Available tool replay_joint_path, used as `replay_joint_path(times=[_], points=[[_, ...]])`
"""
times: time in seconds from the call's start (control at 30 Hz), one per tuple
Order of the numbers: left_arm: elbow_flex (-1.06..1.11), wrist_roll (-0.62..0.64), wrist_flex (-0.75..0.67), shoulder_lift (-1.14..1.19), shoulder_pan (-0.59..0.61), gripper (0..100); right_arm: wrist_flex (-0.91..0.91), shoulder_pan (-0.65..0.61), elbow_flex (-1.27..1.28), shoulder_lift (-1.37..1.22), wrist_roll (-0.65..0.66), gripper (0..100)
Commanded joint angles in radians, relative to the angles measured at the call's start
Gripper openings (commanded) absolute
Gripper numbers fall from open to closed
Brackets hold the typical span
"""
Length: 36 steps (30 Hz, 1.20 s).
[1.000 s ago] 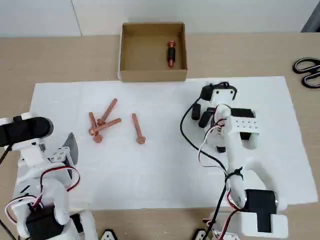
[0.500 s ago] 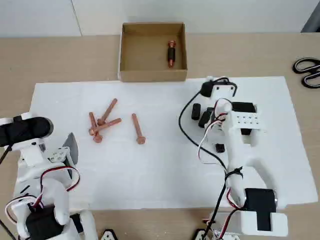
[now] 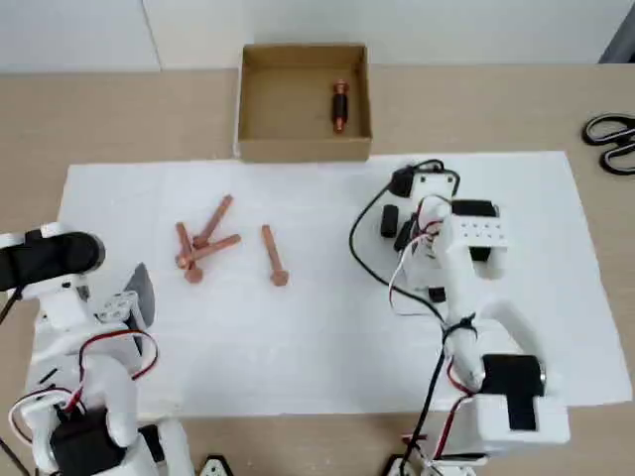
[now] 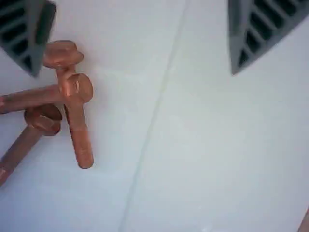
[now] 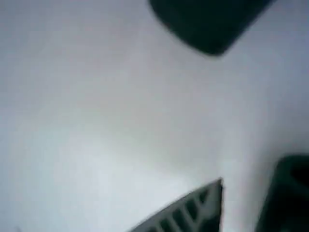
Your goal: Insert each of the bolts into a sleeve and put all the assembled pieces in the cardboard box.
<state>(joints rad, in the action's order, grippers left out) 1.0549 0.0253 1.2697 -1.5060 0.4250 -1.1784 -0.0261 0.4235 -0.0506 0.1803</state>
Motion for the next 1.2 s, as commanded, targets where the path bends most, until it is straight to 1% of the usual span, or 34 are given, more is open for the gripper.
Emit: replay_joint_path(times=[0.0, 0.27, 0.37, 0.53, 0.67, 0.73, 0.8, 0.93, 1.03, 1.17], points=[[-0.005, -0.006, 0.0, 0.0, -0.006, 24, 0.005, -0.001, -0.072, -0.031, -0.003, 17.2], [-0.004, -0.006, 0.0, 0.0, -0.006, 24, 0.005, -0.001, -0.106, -0.122, 0.003, 17.0], [-0.004, -0.006, 0.0, 0.0, -0.006, 24, 0.005, 0.001, -0.106, -0.142, -0.002, 12.5], [-0.004, -0.006, 0.0, 0.0, -0.006, 24, -0.002, 0.002, -0.106, -0.159, 0.005, 0.6], [-0.005, -0.006, 0.0, 0.0, -0.006, 24, -0.005, 0.002, -0.117, -0.151, 0.005, 0.4], [-0.01, -0.006, 0.0, 0.0, -0.006, 24, -0.065, 0.002, -0.163, -0.151, 0.006, 0.3], [-0.024, -0.006, 0.009, 0.0, -0.006, 24, -0.177, 0.002, -0.253, -0.151, 0.006, 0.3], [-0.091, -0.074, 0.043, 0.003, -0.006, 24, -0.389, 0.002, -0.459, -0.151, 0.006, 0.3], [-0.15, -0.089, 0.063, 0.021, -0.006, 24, -0.51, 0.002, -0.589, -0.151, 0.032, 0.3], [-0.265, -0.084, 0.071, 0.199, -0.006, 24, -0.545, 0.01, -0.629, -0.151, 0.055, 0.3]])
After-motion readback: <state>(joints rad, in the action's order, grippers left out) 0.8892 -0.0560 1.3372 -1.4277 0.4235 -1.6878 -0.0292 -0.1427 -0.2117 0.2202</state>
